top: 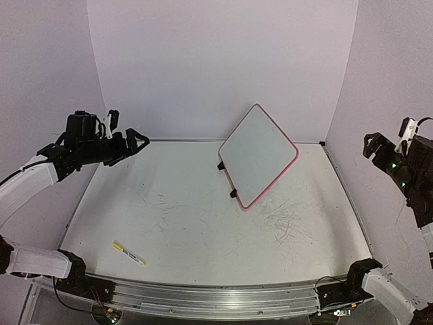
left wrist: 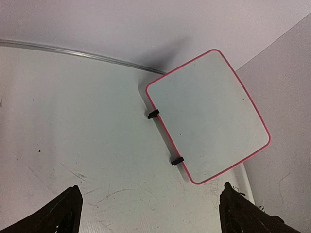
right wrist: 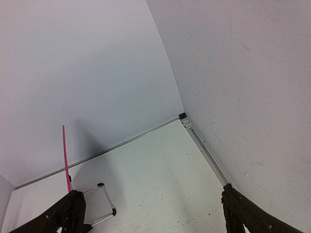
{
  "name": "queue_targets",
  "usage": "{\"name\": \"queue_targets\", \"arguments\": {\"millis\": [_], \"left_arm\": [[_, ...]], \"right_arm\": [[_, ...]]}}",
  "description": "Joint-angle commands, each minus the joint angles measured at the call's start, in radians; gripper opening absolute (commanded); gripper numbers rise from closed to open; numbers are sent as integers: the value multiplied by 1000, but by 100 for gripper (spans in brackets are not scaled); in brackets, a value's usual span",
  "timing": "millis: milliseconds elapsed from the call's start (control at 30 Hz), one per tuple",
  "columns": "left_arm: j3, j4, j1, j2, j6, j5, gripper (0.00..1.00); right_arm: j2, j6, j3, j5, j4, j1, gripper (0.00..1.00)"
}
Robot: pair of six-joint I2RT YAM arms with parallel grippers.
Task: Write a sentence on the whiteboard
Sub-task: Adjust the whiteboard stand at the center of the board.
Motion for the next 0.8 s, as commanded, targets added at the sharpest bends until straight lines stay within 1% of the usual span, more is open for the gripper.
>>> {"name": "queue_targets", "arguments": {"millis": [0,133,267,400,500,567,667,733,767], "left_arm": [[18,56,-4,12,12,-3,99],[21,66,-62,85,35,20,99],[5,130,-161,147,80,0,99],[-49,274,-259,226,125,-39,99],[-84,421,-315,322,186,3,99],[-70,460,-353,413,261,13,95],[14,460,-396,587,403,40,82],[68,459,-411,694,465,55,74],[93,458,-414,739,493,68,72]], "right_arm": [[24,3,-3,19,25,5,98],[24,6,-20,-18,32,5,98],[18,-12,-39,-93,48,5,98],[14,-31,-44,-184,53,5,98],[0,-31,-40,-214,53,5,98],[-20,-23,-41,-225,52,5,98],[-46,-3,-55,-247,53,5,98],[-53,7,-60,-254,53,5,98],[-55,9,-61,-257,52,5,98]]}}
